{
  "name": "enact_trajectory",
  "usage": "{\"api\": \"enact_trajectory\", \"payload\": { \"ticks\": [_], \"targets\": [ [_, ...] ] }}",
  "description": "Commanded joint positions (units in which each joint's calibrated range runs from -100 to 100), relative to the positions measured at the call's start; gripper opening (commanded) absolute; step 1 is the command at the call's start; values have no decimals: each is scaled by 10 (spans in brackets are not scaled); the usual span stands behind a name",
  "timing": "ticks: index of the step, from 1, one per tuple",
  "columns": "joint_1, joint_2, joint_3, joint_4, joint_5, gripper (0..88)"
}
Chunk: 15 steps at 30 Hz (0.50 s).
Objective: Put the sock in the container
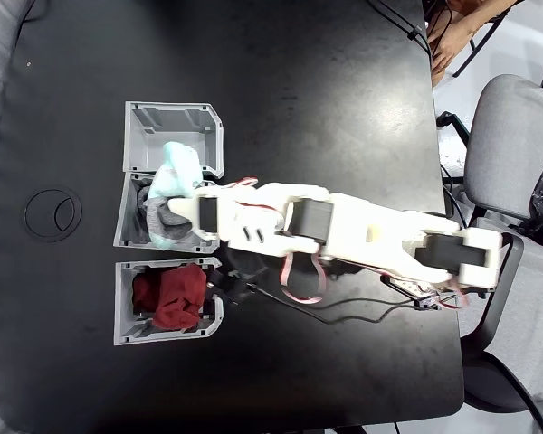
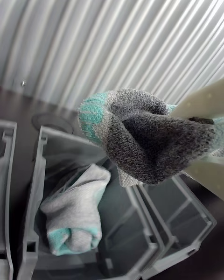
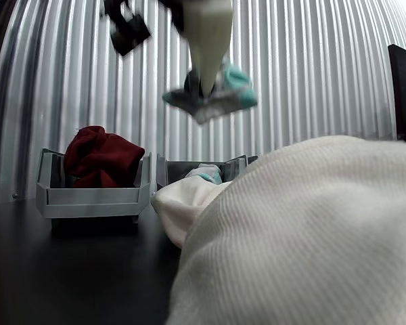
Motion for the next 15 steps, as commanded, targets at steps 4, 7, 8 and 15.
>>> {"api": "enact_trajectory", "payload": {
  "ticks": [4,7,8,15],
  "targets": [
    [-4,129,-142,-12,-3,14],
    [-20,163,-158,-12,-3,14],
    [-27,169,-160,-12,-1,14],
    [-61,181,-155,-12,-1,14]
  ]
}}
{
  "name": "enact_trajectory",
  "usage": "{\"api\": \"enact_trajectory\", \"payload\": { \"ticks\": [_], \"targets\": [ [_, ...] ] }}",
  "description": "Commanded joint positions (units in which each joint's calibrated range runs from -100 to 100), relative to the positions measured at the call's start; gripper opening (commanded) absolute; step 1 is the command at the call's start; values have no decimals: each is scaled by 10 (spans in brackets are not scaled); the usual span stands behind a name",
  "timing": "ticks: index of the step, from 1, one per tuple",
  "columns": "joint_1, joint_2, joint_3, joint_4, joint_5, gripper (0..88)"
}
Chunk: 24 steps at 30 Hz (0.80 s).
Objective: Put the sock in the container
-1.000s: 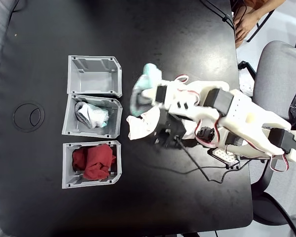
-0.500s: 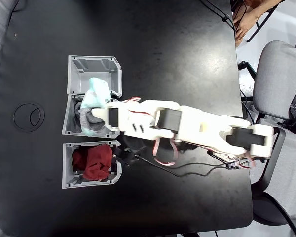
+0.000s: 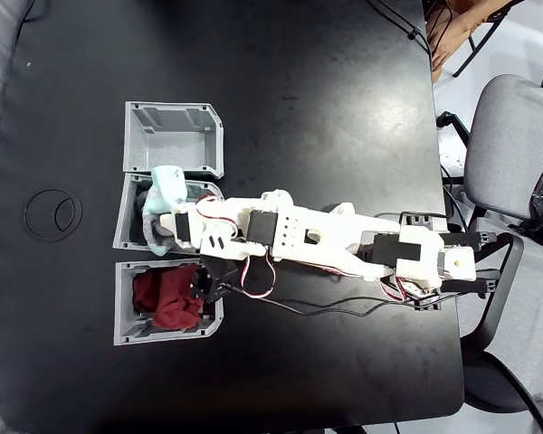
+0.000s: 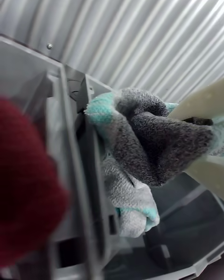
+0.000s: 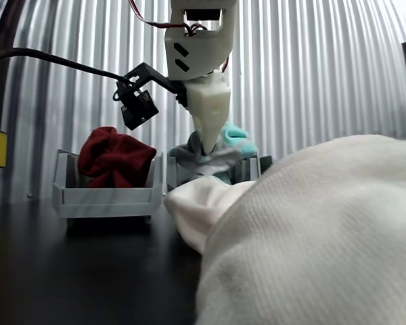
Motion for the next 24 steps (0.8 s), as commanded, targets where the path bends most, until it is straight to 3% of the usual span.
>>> {"api": "enact_trajectory", "payload": {
  "ticks": [1,7,13,16,24],
  "targets": [
    [-25,-5,-25,-11,-1,14],
    [-23,-9,-23,-5,-5,49],
    [-13,-15,-26,55,-2,289],
    [-5,-18,-31,81,-1,361],
    [8,-135,-29,155,-5,407]
  ]
}}
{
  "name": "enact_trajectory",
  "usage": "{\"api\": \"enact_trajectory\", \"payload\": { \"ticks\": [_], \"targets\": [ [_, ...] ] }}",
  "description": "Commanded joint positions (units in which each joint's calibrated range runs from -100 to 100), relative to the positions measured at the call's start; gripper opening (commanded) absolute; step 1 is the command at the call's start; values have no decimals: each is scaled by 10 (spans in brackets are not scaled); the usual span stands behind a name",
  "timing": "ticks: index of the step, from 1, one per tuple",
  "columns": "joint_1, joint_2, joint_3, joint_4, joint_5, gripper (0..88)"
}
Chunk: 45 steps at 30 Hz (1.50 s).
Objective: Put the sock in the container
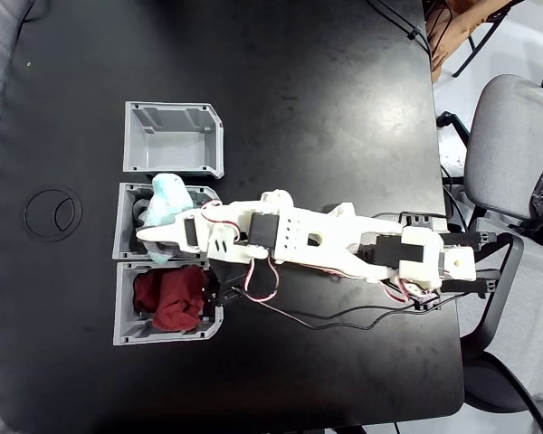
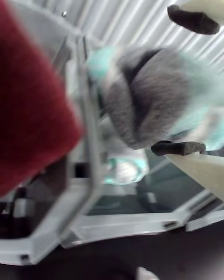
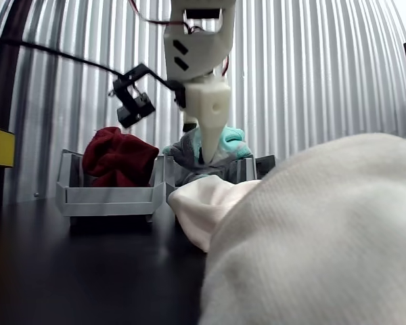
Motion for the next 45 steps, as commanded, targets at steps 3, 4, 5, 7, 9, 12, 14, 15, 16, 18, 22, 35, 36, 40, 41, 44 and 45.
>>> {"api": "enact_trajectory", "payload": {
  "ticks": [3,4,5,7,9,12,14,15,16,18,22,35,36,40,41,44,45],
  "targets": [
    [0,-167,-26,84,-3,407],
    [0,-190,-24,100,-3,406],
    [0,-211,-23,117,-3,404],
    [0,-250,-23,161,-3,403],
    [0,-285,-23,207,-3,402],
    [2,-328,-23,287,-3,400],
    [2,-346,-23,345,-3,400],
    [1,-353,-22,373,-3,399],
    [1,-357,-22,401,-3,388],
    [0,-360,-22,442,-3,336],
    [6,-370,-21,468,-3,203],
    [-49,-655,123,464,-12,10],
    [-46,-681,138,463,-19,18],
    [-43,-779,197,453,-31,13],
    [-43,-806,217,441,-31,13],
    [-46,-892,294,392,-33,13],
    [-46,-923,326,369,-38,13]
  ]
}}
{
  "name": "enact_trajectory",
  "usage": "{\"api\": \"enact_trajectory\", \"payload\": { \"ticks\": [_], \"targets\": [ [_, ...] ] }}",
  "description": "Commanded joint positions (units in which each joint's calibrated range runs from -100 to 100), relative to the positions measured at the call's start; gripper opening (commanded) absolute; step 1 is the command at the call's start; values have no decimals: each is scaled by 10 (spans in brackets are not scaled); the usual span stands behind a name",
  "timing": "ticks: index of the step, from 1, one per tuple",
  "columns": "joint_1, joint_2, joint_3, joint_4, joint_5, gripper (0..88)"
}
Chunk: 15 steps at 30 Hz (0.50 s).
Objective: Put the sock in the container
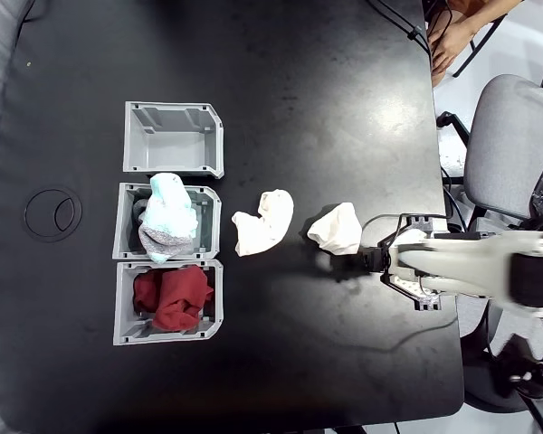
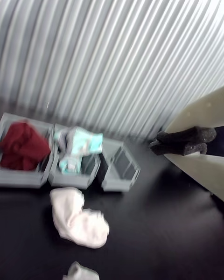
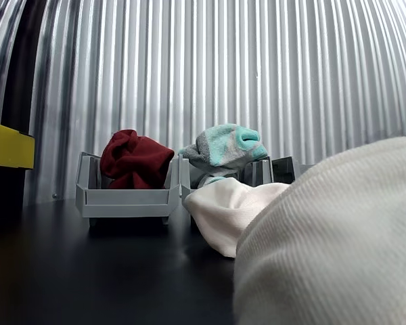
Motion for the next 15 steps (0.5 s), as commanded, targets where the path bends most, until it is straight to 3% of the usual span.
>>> {"api": "enact_trajectory", "payload": {
  "ticks": [1,8,15],
  "targets": [
    [-2,-102,104,-78,-17,13],
    [-2,-311,480,-283,-31,13],
    [-1,-438,739,-402,-31,13]
  ]
}}
